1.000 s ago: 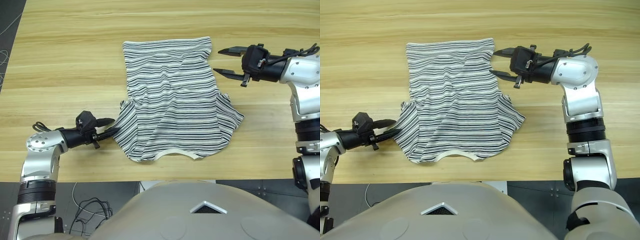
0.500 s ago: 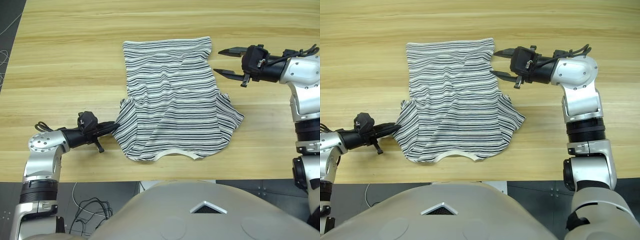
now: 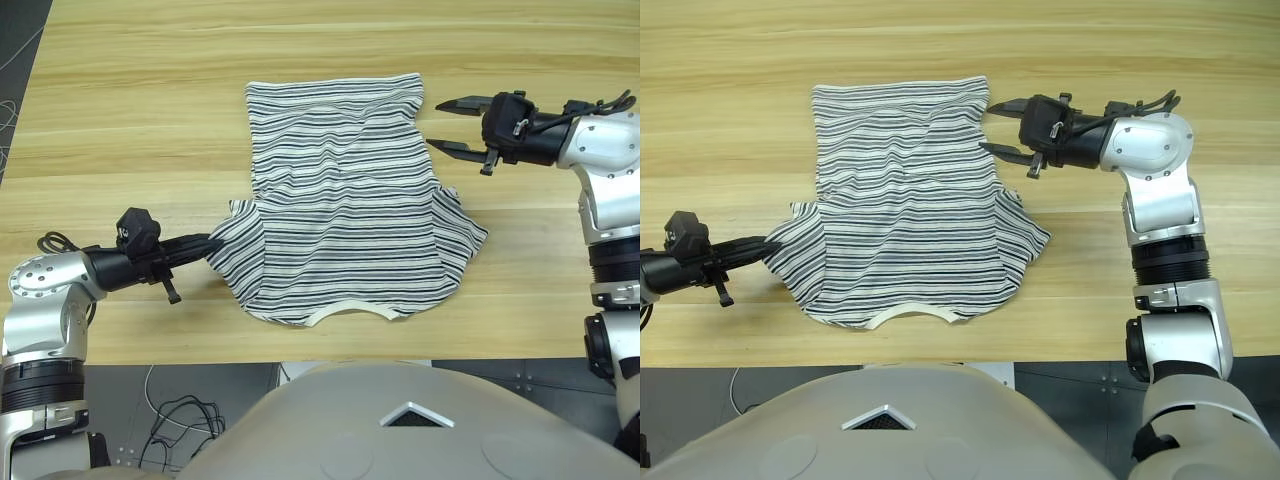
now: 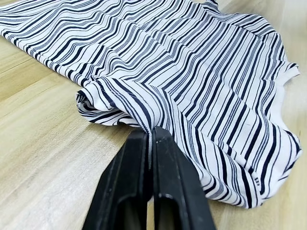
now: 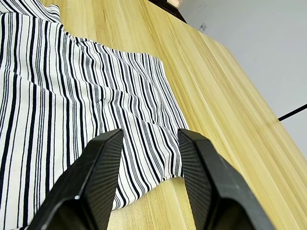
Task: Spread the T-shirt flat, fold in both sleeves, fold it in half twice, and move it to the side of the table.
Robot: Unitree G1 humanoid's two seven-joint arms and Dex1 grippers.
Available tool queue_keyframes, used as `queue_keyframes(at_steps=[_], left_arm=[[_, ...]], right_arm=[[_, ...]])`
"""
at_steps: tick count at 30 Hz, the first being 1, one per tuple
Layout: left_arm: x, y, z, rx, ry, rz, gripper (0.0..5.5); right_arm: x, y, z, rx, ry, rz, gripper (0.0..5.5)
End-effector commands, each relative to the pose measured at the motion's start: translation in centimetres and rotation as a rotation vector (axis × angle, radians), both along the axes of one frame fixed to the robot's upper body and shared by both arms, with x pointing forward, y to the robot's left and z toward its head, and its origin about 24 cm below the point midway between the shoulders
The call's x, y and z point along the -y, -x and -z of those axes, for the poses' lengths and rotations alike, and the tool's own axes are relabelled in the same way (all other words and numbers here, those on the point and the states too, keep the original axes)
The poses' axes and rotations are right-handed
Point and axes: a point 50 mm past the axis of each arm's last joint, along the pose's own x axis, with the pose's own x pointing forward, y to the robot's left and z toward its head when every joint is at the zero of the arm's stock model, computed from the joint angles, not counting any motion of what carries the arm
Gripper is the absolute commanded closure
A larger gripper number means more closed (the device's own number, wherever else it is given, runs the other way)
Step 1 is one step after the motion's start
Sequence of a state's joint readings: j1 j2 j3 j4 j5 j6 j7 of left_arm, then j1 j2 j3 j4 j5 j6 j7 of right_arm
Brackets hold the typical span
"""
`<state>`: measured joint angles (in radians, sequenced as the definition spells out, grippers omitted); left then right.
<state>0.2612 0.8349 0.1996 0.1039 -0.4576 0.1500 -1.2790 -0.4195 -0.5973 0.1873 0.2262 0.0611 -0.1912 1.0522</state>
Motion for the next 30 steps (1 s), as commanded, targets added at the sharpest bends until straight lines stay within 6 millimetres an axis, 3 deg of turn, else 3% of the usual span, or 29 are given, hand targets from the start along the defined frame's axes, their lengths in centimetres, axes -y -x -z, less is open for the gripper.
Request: queue_keyframes(at_steps=[1, 11, 27, 30], left_arm=[[0.9, -0.5, -0.9, 0.018, 0.011, 0.037, 5.37], [6.5, -1.1, -1.8, -0.002, 0.190, 0.138, 5.37], [9.5, -3.1, 2.8, -0.067, 0.116, 0.109, 5.37], [10.6, -2.7, 3.4, -0.084, 0.104, 0.137, 5.37]], right_arm=[[-0.1, -0.1, -0.1, 0.011, 0.014, 0.000, 3.41], [-0.8, 0.2, 0.7, -0.003, 0.009, -0.017, 3.41], [-1.2, 0.6, 1.5, -0.023, -0.006, -0.019, 3.41], [-1.2, 0.7, 1.6, -0.023, -0.005, -0.019, 3.41]])
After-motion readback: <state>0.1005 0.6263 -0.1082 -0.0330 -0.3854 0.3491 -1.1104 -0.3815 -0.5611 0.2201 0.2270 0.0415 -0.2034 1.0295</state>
